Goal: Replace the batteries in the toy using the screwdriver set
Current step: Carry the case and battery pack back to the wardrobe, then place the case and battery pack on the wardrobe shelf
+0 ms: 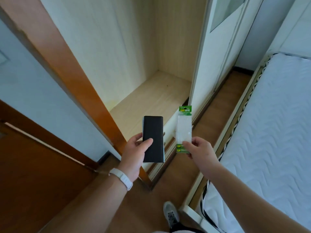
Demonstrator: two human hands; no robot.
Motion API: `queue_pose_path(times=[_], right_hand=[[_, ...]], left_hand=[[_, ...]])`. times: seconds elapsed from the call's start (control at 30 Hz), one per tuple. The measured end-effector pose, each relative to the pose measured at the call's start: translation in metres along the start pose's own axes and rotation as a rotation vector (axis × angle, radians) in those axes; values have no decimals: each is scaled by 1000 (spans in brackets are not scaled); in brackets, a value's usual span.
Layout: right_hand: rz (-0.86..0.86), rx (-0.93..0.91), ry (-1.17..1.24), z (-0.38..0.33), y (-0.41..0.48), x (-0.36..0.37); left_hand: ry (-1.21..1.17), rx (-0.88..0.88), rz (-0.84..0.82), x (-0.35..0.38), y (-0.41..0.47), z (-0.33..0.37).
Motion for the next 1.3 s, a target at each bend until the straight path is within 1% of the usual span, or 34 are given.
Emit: queue_pose_path(times=[0.13,0.33,0.6,0.73,0.83,0.97,1.13,1.23,1.3], right_hand=[[-3,-9,5,-21,31,-10],[-4,16,57,-38,60,-3],[34,42,54,-53,69,11],[81,8,18,-65,71,16],[88,-14,-11,-71,74,19],[64,-13,-42,-78,87,22],[29,-10,-10,-84,118,20],[-28,0,4,-89,150,20],[-81,-2,-4,-91,176,19]], left_hand=[[-23,30,21,20,28,24],[-35,105,76,35,57,40],[-87,46,66,30,76,43],[-194,68,60,26,91,51],[-223,85,60,27,95,51],[-253,109,80,31,102,50],[-350,91,163,42,117,50],[-385,81,219,53,138,51],[-362,88,262,62,155,51]])
Point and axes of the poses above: each hand's wrist, its own y-axis towards the middle knuckle, its own x-axis out of the palm, z = x × y, the point moved 2 cm from there along y, towards the middle knuckle, and after that the axes turned 8 degrees about -y, right-handed, at the moved point
